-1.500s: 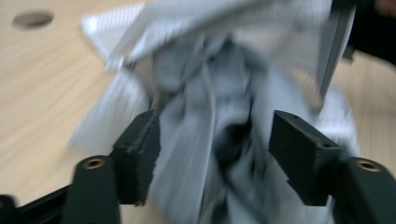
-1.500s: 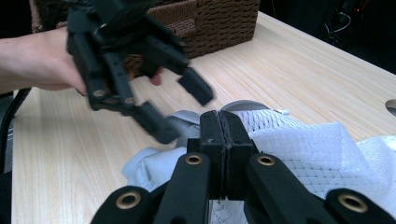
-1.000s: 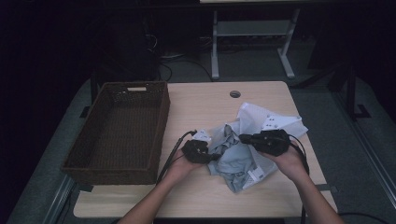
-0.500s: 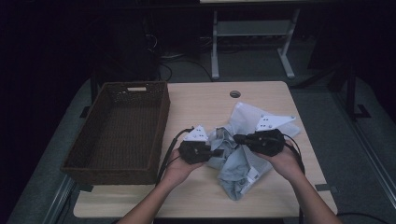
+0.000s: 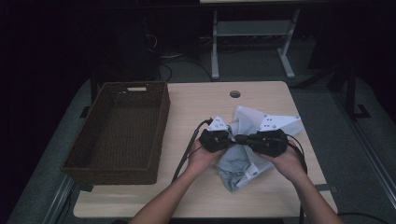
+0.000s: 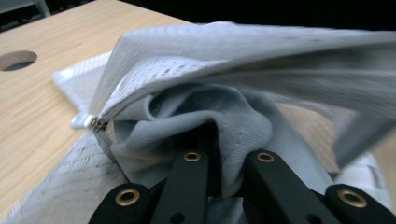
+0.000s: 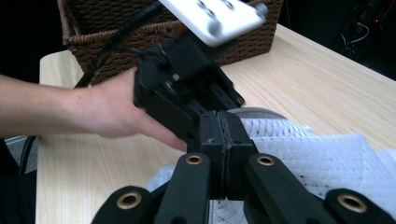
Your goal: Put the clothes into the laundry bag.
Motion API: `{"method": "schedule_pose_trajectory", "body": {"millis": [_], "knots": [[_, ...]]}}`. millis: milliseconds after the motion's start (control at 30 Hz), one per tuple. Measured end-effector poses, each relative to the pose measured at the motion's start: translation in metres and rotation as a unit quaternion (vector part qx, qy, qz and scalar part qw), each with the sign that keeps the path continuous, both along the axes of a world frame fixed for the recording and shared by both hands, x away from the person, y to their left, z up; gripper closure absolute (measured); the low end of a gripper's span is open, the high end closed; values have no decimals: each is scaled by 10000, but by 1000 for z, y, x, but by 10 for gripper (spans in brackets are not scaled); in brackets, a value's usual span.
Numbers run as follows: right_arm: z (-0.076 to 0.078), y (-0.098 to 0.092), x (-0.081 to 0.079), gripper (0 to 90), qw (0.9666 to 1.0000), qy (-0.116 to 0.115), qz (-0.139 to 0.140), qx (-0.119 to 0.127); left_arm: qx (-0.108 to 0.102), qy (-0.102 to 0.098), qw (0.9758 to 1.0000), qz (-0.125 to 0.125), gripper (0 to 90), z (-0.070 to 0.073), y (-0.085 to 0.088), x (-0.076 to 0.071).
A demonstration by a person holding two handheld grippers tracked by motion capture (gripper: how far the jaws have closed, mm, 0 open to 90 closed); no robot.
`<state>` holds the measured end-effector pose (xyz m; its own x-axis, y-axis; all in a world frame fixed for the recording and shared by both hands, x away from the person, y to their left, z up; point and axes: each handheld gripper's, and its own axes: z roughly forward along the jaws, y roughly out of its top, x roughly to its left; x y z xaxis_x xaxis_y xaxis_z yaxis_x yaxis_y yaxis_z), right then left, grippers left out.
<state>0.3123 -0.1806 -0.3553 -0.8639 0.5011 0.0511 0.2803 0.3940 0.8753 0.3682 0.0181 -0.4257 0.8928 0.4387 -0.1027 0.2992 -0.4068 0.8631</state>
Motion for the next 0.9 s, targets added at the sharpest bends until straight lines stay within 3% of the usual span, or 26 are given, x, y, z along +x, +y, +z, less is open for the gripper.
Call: {"method": "schedule_pose_trajectory", "body": {"millis": [133, 233, 400, 533, 600, 700, 767, 867, 900], "knots": [[0, -1, 2, 887, 10000, 35, -12, 74, 45, -13, 9999, -153, 882, 0, -2, -8], [1, 2, 4, 887, 9999, -68, -75, -18, -53, -145, 9992, -381, 883, 9, 7, -19], [0, 4, 11, 887, 9999, -13, -142, 41, -296, -282, 9974, -599, 883, 20, 20, -32], [12, 10, 3, 888, 9995, -102, 98, 274, -336, -360, 9978, -452, 883, 16, 16, -32], [17, 12, -2, 888, 9994, -195, 157, 258, -408, -357, 9982, -255, 883, 14, 14, -28], [15, 8, -4, 888, 9995, -168, 145, 226, -473, -323, 9983, 105, 882, 8, 13, -19], [10, 4, -3, 888, 9997, -75, 126, 218, -527, -218, 9982, 160, 882, 2, 8, -13], [6, 0, -1, 888, 9996, -5, 106, 265, -241, -176, 9995, 133, 879, -9, -4, -9], [6, 0, -1, 888, 9996, -10, 101, 268, -234, -127, 9996, 124, 878, -12, -6, -8]]}}
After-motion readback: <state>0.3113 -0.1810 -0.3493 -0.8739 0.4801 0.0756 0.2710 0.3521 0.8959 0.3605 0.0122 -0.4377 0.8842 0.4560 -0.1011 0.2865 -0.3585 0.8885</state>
